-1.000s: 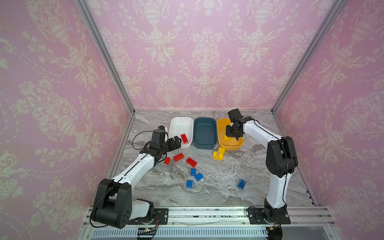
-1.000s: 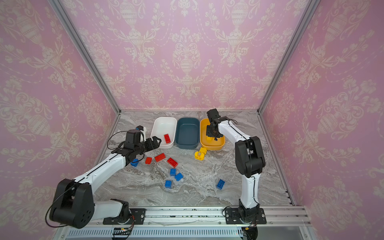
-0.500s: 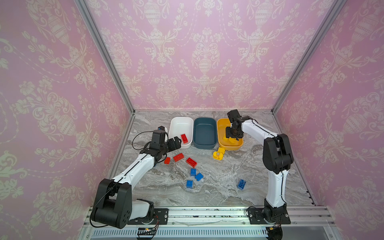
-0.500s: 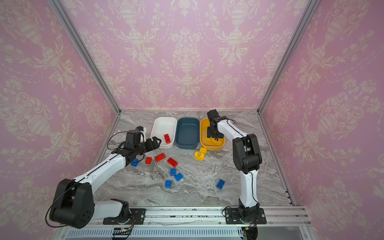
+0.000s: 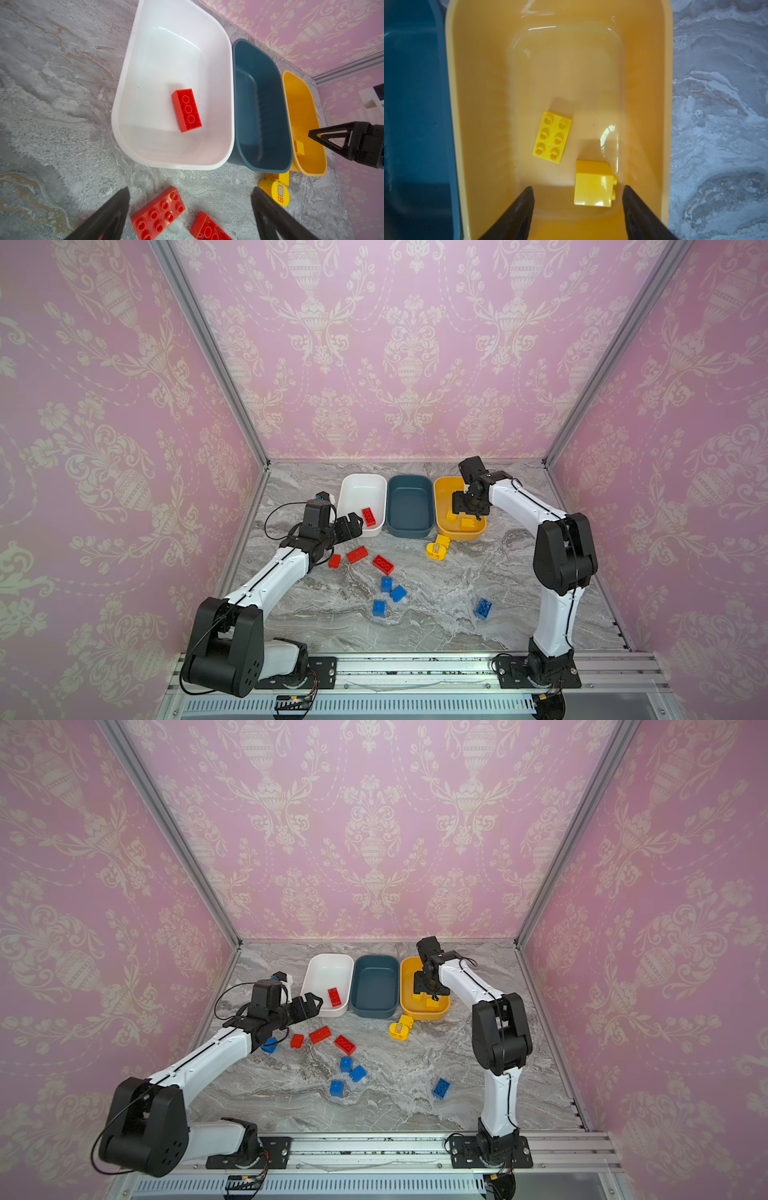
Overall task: Sort the legos into containers by color
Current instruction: 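Open the right gripper to drop the yellow brick in the tub, then move the right gripper down onto a blue brick nearer the robot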
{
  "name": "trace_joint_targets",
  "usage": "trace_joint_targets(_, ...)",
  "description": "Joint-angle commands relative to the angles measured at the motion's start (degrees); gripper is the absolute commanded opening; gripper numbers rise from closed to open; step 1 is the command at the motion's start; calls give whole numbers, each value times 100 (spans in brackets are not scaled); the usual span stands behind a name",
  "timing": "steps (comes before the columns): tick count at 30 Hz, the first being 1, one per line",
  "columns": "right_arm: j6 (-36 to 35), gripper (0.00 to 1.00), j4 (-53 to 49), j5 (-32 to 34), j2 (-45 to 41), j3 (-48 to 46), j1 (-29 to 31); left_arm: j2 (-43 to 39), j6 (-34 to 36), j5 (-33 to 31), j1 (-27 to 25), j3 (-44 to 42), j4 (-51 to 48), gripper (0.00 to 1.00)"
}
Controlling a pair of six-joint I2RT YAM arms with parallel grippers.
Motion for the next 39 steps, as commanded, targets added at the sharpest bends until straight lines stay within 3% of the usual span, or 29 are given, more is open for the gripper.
trace_joint_targets(1, 177, 70, -120, -218, -425, -223, -17, -58, -39, 91, 40, -63, 50, 94)
trace_joint_targets(16, 1238, 91, -80, -492, -2522, -2396, 64, 87, -42, 150, 41, -15, 171, 94)
trace_joint_targets(33, 3574, 93, -456, -583, -4323, -4826, 908, 144, 17, 227, 48, 25, 178, 95)
trace_joint_targets(39, 4186, 89, -443, -647, -4556, -5356, 1141, 153, 26, 247, 48, 34, 179, 95)
